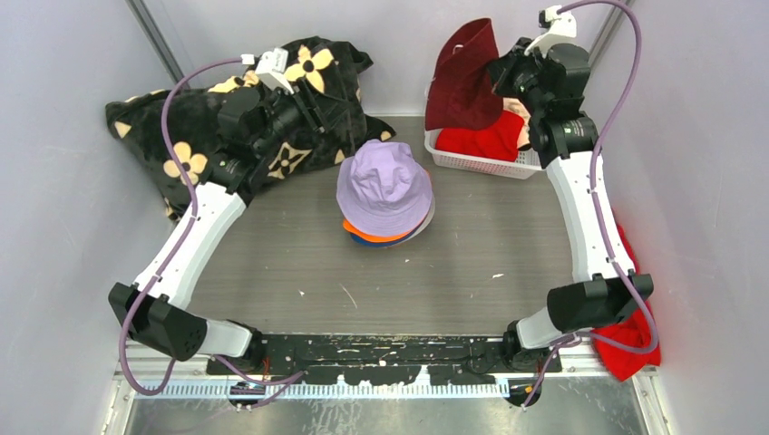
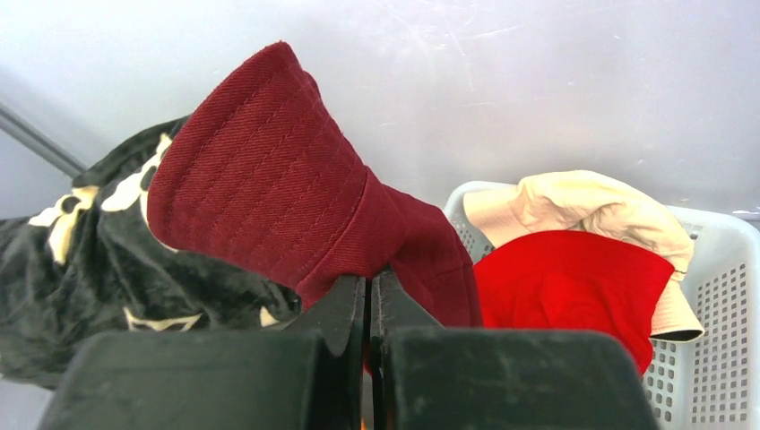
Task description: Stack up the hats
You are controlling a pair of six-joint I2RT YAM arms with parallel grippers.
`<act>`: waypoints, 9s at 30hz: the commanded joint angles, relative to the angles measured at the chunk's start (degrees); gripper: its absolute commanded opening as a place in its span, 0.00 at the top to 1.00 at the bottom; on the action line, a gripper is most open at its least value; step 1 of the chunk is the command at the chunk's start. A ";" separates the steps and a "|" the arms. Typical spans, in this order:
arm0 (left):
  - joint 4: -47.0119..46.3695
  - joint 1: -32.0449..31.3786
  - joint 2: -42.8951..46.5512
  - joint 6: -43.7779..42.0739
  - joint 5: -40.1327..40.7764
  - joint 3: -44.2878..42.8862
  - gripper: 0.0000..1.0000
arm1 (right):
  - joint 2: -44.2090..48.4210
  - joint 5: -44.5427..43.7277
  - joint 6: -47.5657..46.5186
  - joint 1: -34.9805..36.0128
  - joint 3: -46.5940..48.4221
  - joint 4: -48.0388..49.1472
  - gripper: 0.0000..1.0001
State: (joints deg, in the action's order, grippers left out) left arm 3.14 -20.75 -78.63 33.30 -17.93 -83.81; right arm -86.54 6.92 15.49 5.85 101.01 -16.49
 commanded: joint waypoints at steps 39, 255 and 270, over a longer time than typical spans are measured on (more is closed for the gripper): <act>-10.25 -16.34 -27.05 -15.09 -11.95 -23.50 0.53 | 7.94 0.51 -7.26 7.29 1.22 -11.59 0.99; -85.05 8.80 -24.28 44.42 -22.46 60.54 1.00 | -1.25 10.77 -3.97 14.80 -34.62 5.85 0.53; -85.05 8.54 -24.72 44.69 -22.75 58.70 1.00 | -0.94 10.84 -3.70 15.05 -35.55 6.64 0.53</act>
State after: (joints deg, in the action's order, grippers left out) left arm -82.74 -11.88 -103.63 80.27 -39.09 -24.12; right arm -88.47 16.71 11.42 19.57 66.50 -9.26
